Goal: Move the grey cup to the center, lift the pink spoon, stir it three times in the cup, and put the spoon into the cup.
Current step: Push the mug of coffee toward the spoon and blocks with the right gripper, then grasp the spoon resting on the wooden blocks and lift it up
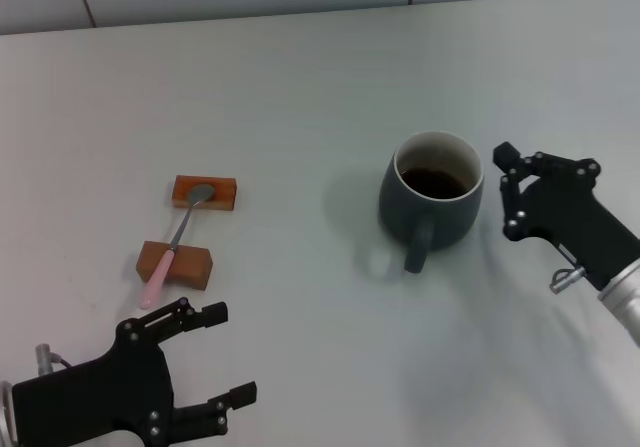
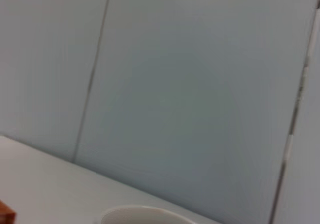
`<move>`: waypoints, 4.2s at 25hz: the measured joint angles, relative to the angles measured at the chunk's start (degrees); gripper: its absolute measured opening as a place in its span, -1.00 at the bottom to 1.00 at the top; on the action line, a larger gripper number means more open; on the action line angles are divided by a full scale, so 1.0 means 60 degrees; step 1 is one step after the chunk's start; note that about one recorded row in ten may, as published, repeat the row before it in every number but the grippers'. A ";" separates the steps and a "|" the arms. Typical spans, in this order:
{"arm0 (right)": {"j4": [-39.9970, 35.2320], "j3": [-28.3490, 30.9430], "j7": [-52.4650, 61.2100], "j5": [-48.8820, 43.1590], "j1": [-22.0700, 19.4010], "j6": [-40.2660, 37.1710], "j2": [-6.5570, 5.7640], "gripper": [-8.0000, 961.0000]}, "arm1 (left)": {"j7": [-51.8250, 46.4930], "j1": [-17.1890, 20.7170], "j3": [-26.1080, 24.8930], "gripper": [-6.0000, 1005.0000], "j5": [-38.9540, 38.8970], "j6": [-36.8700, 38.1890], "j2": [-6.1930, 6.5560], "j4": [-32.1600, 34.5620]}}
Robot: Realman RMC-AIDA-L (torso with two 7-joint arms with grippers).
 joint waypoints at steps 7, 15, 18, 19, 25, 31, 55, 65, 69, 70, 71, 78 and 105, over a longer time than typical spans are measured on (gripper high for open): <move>0.0091 0.0017 0.0059 -0.0633 0.0423 0.0163 -0.0001 -0.99 | -0.0005 -0.0019 -0.0015 0.69 -0.0001 -0.0016 -0.0001 -0.0004; 0.0467 0.0086 0.0148 -0.1178 0.1111 0.0298 0.0000 -0.99 | -0.0010 -0.0052 -0.0029 0.69 0.0000 -0.0020 -0.0001 0.0010; 0.0473 0.0508 0.0202 -0.1841 0.1194 0.0310 0.0000 -0.99 | -0.0011 -0.0069 -0.0029 0.69 0.0000 -0.0020 -0.0001 0.0011; 0.0466 0.0700 0.0203 -0.2064 0.1197 0.0315 0.0000 -0.99 | -0.0010 -0.0072 -0.0029 0.69 0.0000 -0.0020 -0.0001 0.0010; 0.0426 0.1431 0.0208 -0.3009 0.1285 0.0584 0.0000 -0.99 | -0.0011 -0.0076 -0.0029 0.69 0.0000 -0.0009 -0.0001 -0.0001; 0.0424 0.2521 0.0108 -0.3186 0.0924 0.0145 0.0001 -0.99 | -0.0011 -0.0068 -0.0030 0.69 0.0000 0.0040 0.0000 0.0011; -0.2146 0.3243 0.4723 -0.8100 -0.1443 -0.2538 -0.0079 -0.97 | 0.0008 0.0174 -0.0464 0.69 0.0000 0.0142 0.0014 -0.0013; -0.2112 0.3177 0.4164 -0.8153 -0.1573 -0.1940 -0.0081 -0.24 | -0.1349 0.0450 -0.3298 0.69 -0.0016 0.1012 0.0072 -0.1538; -0.2140 0.3209 0.4145 -0.8153 -0.1576 -0.1910 -0.0085 0.34 | -0.2542 0.0642 -0.4110 0.69 -0.0018 0.0839 0.0073 -0.1997; -0.2158 0.3226 0.4137 -0.8153 -0.1577 -0.1910 -0.0089 0.37 | -0.2692 0.0694 -0.4219 0.69 -0.0017 0.0812 0.0073 -0.2055; -0.2169 0.3237 0.4093 -0.8153 -0.1577 -0.1909 -0.0092 0.41 | -0.2692 0.0694 -0.4219 0.69 -0.0017 0.0812 0.0073 -0.2055; -0.2146 0.3166 0.3589 -0.8219 -0.1595 -0.1730 -0.0093 0.63 | -0.2946 0.1144 -0.4834 0.69 -0.0015 0.0285 0.0027 -0.2978; -0.2286 0.2693 0.3272 -0.8254 -0.1929 -0.1872 -0.0114 0.68 | -0.3247 0.1305 -0.5421 0.69 -0.0118 -0.1299 -0.0007 -0.4282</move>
